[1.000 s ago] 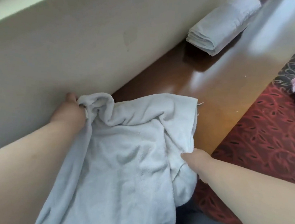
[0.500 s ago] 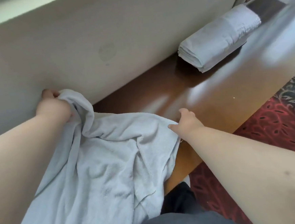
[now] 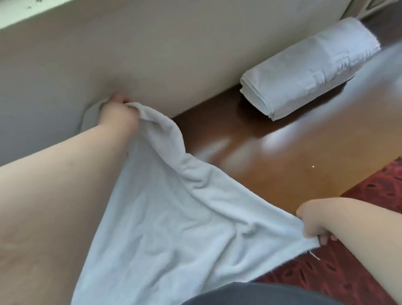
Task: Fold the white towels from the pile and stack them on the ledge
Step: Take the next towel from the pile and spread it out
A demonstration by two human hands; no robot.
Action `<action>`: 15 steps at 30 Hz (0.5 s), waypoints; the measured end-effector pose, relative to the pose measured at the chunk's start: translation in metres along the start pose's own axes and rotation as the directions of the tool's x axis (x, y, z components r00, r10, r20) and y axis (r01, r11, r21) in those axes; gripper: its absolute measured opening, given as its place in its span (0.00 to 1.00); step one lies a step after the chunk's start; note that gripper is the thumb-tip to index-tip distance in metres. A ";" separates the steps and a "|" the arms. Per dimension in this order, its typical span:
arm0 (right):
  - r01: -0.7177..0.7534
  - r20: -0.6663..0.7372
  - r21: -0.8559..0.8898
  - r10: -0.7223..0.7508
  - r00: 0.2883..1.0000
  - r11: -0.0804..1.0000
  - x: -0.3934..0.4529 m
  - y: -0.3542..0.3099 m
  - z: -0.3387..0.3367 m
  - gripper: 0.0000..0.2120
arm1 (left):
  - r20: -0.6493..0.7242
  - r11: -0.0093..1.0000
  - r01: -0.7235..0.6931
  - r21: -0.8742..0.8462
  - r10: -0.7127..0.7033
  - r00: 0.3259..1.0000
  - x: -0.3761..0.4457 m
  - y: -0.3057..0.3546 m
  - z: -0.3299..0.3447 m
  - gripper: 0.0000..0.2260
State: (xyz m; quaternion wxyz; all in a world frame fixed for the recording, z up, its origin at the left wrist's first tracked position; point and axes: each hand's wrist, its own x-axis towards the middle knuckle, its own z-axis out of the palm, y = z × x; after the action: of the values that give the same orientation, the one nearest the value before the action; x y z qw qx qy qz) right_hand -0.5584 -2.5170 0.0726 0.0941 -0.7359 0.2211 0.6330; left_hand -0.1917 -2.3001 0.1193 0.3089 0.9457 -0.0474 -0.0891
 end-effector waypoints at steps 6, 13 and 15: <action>-0.036 0.018 -0.061 0.038 0.999 0.998 0.008 0.017 -0.001 0.04 | 0.418 0.943 -0.317 0.098 0.250 0.873 -0.038 0.001 0.045 0.24; 0.244 -0.572 0.229 -0.073 0.817 0.942 0.022 -0.042 -0.084 0.14 | 0.353 0.923 -0.115 0.368 -0.024 0.935 -0.140 -0.148 0.016 0.26; 0.366 -0.642 0.392 -0.034 0.766 0.844 0.029 -0.062 -0.101 0.23 | 0.260 0.899 0.065 0.433 -0.193 0.946 -0.180 -0.201 0.001 0.26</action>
State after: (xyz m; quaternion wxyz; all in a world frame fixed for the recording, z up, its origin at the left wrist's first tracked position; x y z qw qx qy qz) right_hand -0.4380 -2.5106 0.0540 0.2720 -0.8705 0.3113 0.2672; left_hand -0.3612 -2.1128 0.0239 0.0814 0.9667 -0.0477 -0.2380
